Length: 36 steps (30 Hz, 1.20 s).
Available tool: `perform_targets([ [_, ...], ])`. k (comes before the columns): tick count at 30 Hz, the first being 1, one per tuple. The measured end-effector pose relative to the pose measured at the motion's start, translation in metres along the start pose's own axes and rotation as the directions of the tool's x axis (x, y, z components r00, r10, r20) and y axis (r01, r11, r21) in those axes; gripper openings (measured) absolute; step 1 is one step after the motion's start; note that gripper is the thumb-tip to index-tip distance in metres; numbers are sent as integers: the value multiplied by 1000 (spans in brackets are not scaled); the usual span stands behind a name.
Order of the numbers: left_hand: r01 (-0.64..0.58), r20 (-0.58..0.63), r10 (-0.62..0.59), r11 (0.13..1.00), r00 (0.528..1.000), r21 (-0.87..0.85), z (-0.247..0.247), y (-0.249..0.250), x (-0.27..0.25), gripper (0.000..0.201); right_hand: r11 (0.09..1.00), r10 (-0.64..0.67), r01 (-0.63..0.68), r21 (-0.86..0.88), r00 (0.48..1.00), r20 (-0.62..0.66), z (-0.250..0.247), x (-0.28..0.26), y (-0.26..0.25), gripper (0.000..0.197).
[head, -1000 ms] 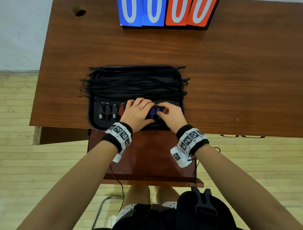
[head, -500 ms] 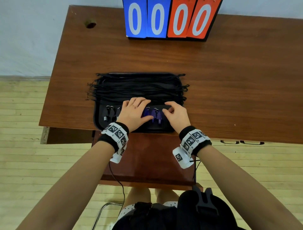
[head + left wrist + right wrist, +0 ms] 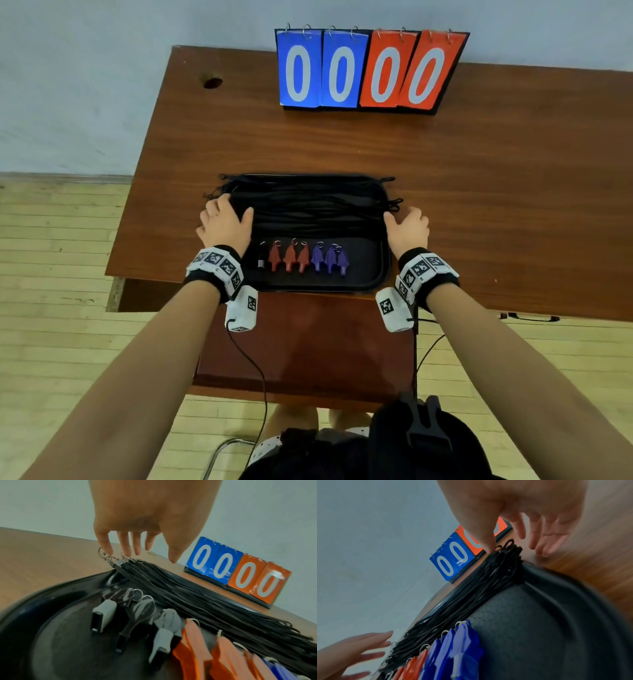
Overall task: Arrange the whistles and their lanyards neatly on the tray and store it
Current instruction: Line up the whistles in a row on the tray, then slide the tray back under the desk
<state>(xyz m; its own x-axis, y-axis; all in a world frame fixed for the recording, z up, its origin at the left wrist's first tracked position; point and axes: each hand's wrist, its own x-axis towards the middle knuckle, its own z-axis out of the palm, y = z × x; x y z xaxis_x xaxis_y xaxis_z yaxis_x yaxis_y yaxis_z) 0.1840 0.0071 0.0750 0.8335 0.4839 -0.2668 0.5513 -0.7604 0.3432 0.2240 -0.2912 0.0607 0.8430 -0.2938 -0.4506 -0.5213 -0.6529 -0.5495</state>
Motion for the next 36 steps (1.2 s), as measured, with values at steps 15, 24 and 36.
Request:
perform_targets([
  [15, 230, 113, -206, 933, 972, -276, 2, -39, 53, 76, 984, 81, -67, 166, 994, -78, 35, 12, -23, 57],
  [24, 223, 164, -168, 877, 972, -426, 10, -39, 59, 53, 955, 187, -156, 251, 977, -103, 39, 14, -23, 46],
  [36, 228, 136, -184, 830, 973, -509, 11, -38, 57, 40, 926, 218, -161, 342, 967, -135, 39, -4, -16, 42],
])
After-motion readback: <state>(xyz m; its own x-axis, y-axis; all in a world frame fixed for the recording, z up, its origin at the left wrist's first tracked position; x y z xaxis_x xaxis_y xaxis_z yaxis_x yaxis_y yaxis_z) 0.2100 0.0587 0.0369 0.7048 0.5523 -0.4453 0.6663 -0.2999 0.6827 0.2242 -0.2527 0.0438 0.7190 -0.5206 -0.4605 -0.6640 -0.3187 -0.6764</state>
